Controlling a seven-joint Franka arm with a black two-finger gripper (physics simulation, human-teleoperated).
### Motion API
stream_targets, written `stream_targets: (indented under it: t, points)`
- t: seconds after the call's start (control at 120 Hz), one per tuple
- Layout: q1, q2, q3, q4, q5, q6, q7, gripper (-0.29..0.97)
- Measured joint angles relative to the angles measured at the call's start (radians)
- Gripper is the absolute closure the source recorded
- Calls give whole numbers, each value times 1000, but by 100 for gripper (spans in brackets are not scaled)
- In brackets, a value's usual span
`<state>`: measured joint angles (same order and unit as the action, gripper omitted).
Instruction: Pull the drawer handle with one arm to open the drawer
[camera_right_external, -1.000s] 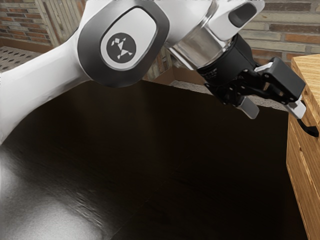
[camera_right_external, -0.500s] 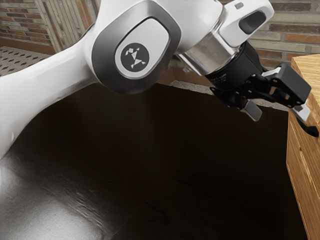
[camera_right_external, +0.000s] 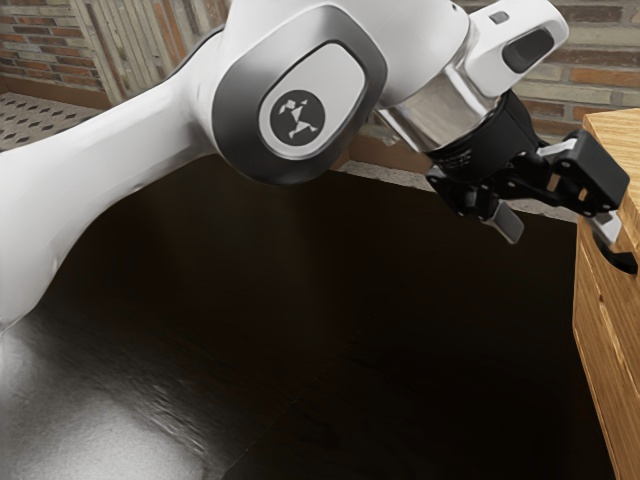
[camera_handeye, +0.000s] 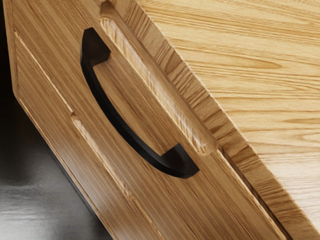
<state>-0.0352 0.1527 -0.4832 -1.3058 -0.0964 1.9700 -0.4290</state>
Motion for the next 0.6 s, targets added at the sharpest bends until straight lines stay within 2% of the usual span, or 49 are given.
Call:
stream_targets:
  t: [0.6]
  points:
    - [1, 33, 14, -2, 9, 25, -49, 0]
